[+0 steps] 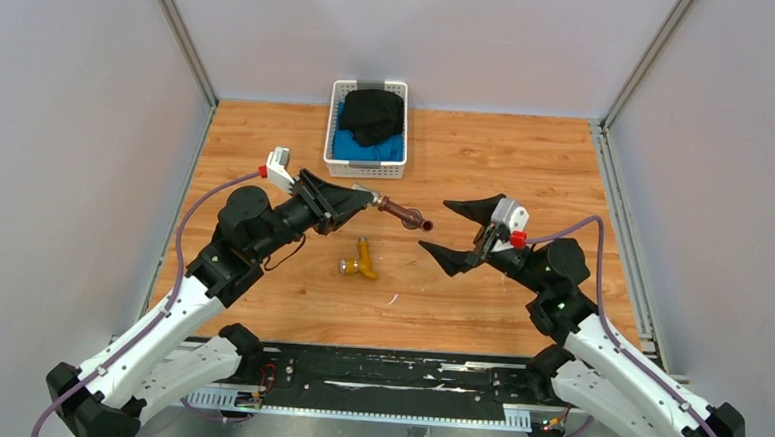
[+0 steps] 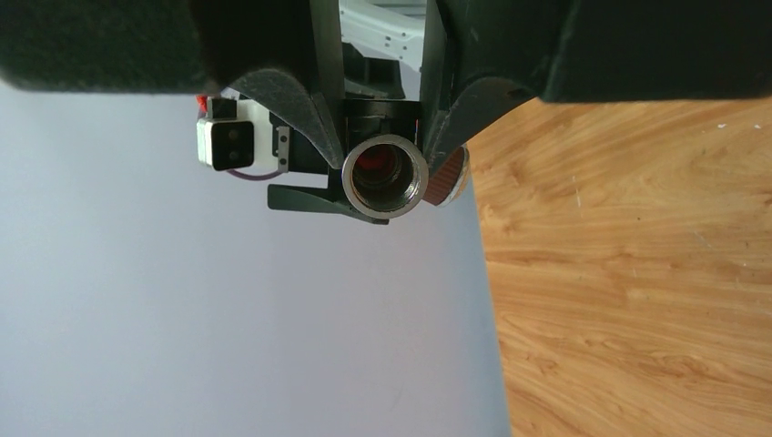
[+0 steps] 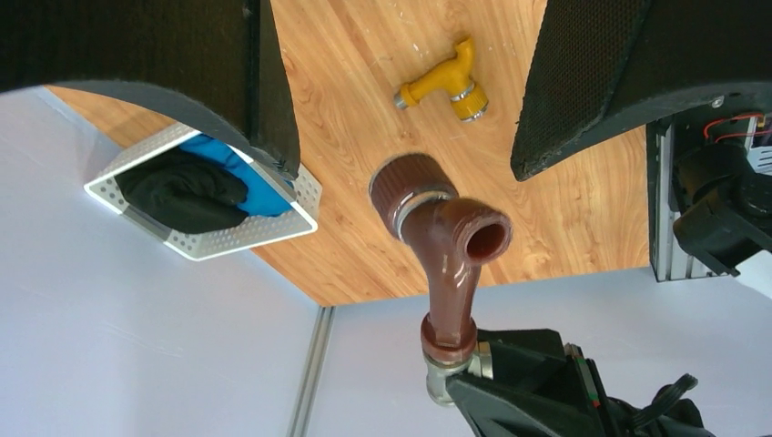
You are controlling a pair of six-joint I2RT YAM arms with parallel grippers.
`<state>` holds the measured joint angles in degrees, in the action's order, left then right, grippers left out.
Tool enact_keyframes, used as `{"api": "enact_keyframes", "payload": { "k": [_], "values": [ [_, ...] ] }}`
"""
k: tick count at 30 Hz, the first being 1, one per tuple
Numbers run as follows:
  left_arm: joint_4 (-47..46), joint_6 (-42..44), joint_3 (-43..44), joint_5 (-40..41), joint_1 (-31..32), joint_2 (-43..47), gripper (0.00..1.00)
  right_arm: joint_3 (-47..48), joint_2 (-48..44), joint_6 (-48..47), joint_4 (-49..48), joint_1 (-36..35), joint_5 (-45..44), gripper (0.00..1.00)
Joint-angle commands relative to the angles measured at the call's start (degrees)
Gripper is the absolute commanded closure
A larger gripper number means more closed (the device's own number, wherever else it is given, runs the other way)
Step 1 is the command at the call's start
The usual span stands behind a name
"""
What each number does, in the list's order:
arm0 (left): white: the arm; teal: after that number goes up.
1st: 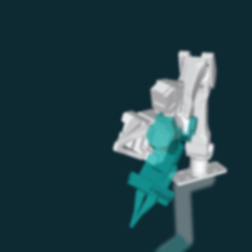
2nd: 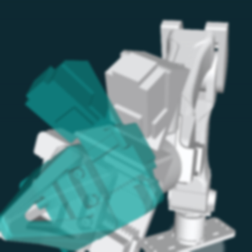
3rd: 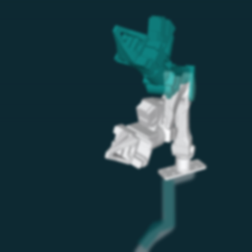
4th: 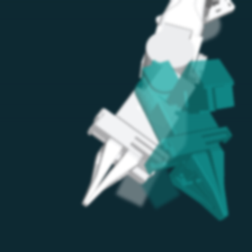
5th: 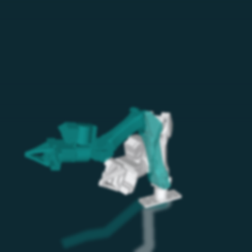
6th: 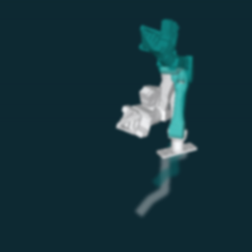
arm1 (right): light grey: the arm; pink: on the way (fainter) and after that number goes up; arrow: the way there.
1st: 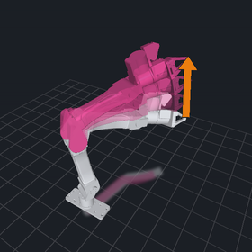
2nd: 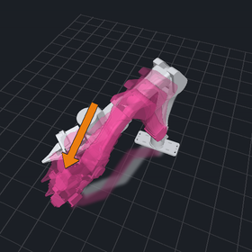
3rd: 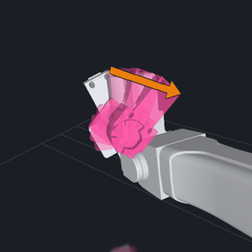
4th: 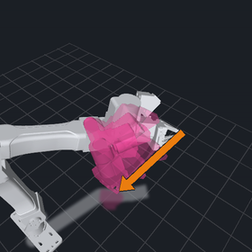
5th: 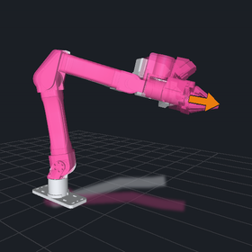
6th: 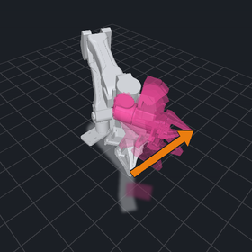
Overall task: Install the water faucets
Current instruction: Screw the water faucet onto the adaptor.
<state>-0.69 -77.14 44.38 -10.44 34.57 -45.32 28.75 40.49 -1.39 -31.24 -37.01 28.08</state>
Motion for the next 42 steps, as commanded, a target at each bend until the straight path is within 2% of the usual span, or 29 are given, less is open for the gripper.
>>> {"api": "enact_keyframes", "payload": {
  "k": [1, 6, 10, 14, 18, 20, 27, 30, 32, 35, 42],
  "values": [
    [-2.8, -0.6, 2.4, -2.3, -0.5, 0.0, 1.00, 2.6, 3.7, -0.1, -8.3, -2.0, 1.4, 0.15],
    [-3.1, -0.6, 2.2, -2.1, -0.5, 0.1, 1.00, 4.3, 8.7, 1.0, -11.1, -4.2, -0.2, 0.16],
    [-3.4, 0.1, 2.3, -2.8, -0.4, -0.3, 1.00, 3.9, 11.6, 4.0, -15.8, -5.0, 0.8, 0.25],
    [-3.5, 0.7, 2.4, -2.8, -0.5, -0.2, 1.00, 5.1, 13.5, 7.2, -15.0, -5.2, 1.7, 0.51],
    [-3.9, 2.1, 2.4, -3.3, -0.5, -0.1, 1.00, 8.3, 15.7, 14.3, -10.2, -5.1, 4.1, 0.90],
    [-4.7, 3.6, 2.3, -4.1, -0.5, 0.0, 1.00, 9.3, 16.6, 20.0, -9.2, -5.2, 5.7, 1.00],
    [-12.1, 12.2, -0.4, -7.3, -0.5, 0.7, 1.00, 13.0, 16.0, 45.0, 0.0, -5.1, 7.2, 1.00],
    [-15.3, 16.8, -2.1, -8.0, -0.5, 0.8, 1.00, 16.8, 16.5, 51.1, 8.9, -4.6, 9.6, 1.00],
    [-17.6, 18.0, -3.2, -8.8, -0.5, 0.3, 1.00, 17.6, 16.6, 55.2, 11.2, -4.4, 10.7, 1.00],
    [-22.3, 19.1, -4.9, -11.3, -0.5, -0.7, 1.00, 16.0, 16.9, 65.2, 8.5, -3.2, 12.0, 1.00],
    [-34.5, 19.3, -9.7, -11.8, -0.5, -1.0, 1.00, 10.5, 19.8, 87.3, -13.7, -2.5, 15.1, 1.00]
  ]
}}
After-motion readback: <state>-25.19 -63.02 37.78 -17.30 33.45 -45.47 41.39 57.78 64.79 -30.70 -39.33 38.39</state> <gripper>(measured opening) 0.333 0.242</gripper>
